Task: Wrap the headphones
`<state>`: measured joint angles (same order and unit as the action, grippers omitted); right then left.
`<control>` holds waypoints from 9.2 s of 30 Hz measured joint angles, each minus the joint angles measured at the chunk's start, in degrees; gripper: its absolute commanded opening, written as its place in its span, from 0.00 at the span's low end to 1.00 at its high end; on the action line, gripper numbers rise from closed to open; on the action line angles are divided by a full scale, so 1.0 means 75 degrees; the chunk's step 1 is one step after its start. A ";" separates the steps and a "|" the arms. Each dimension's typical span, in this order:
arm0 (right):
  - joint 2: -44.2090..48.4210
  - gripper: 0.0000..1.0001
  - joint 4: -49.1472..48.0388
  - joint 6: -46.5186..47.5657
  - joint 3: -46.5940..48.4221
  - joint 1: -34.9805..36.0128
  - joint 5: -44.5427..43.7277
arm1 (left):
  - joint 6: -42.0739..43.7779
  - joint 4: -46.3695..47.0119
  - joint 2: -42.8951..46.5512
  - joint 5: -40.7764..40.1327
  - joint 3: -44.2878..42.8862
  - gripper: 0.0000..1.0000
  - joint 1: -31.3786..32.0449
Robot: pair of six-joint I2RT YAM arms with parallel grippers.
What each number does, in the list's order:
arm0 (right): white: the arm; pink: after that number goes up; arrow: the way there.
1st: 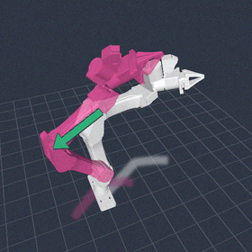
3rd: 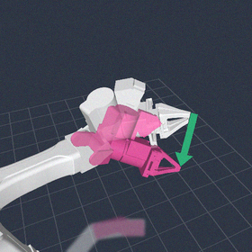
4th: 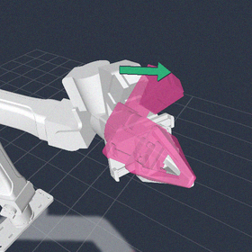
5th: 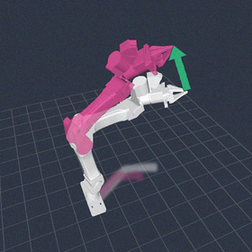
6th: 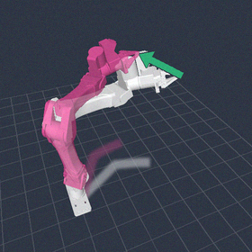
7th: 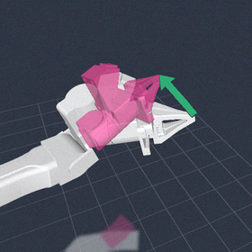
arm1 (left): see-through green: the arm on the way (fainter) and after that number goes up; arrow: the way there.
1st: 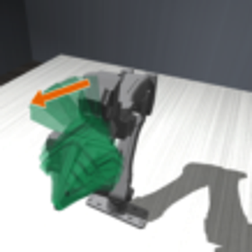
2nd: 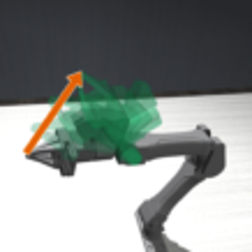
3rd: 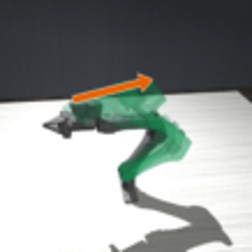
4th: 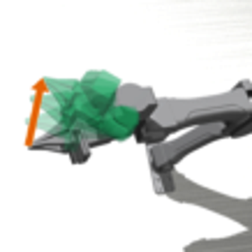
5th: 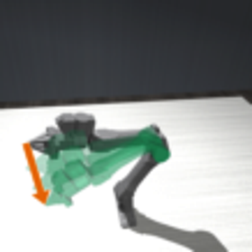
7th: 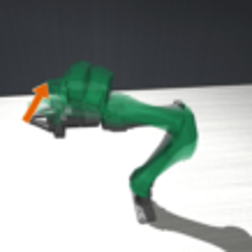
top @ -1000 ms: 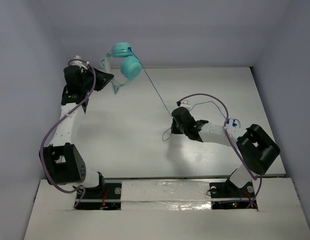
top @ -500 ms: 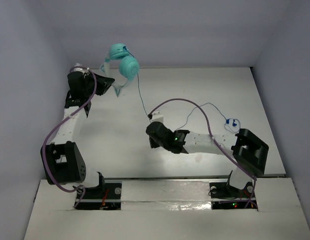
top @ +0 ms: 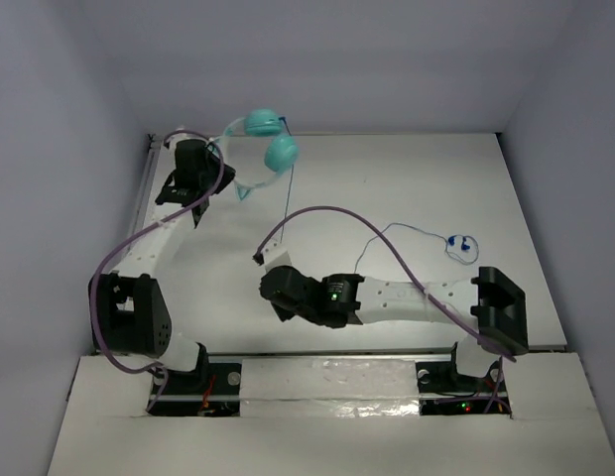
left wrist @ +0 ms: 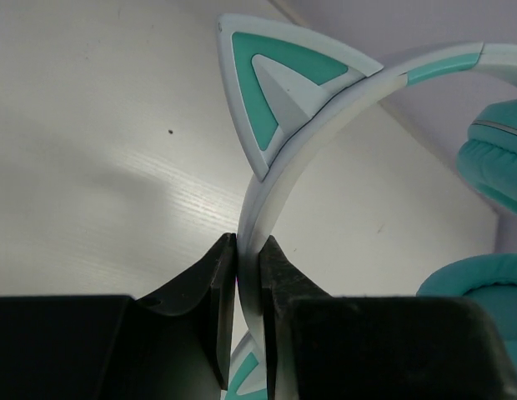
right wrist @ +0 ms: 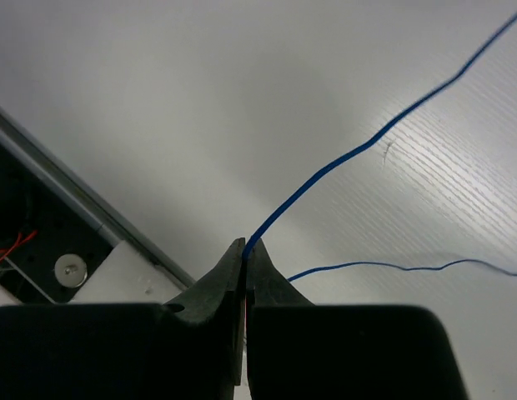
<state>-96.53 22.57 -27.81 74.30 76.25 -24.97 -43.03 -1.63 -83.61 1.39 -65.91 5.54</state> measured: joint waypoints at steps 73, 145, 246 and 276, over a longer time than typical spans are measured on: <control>0.2961 0.05 0.0772 0.1341 -0.0647 -0.4170 0.0181 | 0.5278 -0.3104 0.1355 0.2005 0.0484 0.00 0.3503; 0.0752 0.63 -0.9387 -0.0440 -0.5208 -0.5272 0.4619 | 0.3273 -0.3917 0.1309 0.0664 -0.3086 0.00 0.3179; 0.2541 0.00 -0.1521 0.1810 -0.1183 -0.3115 0.1166 | 0.4374 -0.3343 -0.0452 -0.1935 -0.0079 0.00 0.3599; 0.1413 0.08 -0.1585 0.2713 -0.0982 -0.4788 0.1329 | 0.5228 -0.2900 0.0688 0.0233 0.0831 0.00 0.3899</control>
<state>-85.93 10.68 -7.46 66.94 40.34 -15.00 -3.81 -23.38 -78.46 3.14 -59.68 34.79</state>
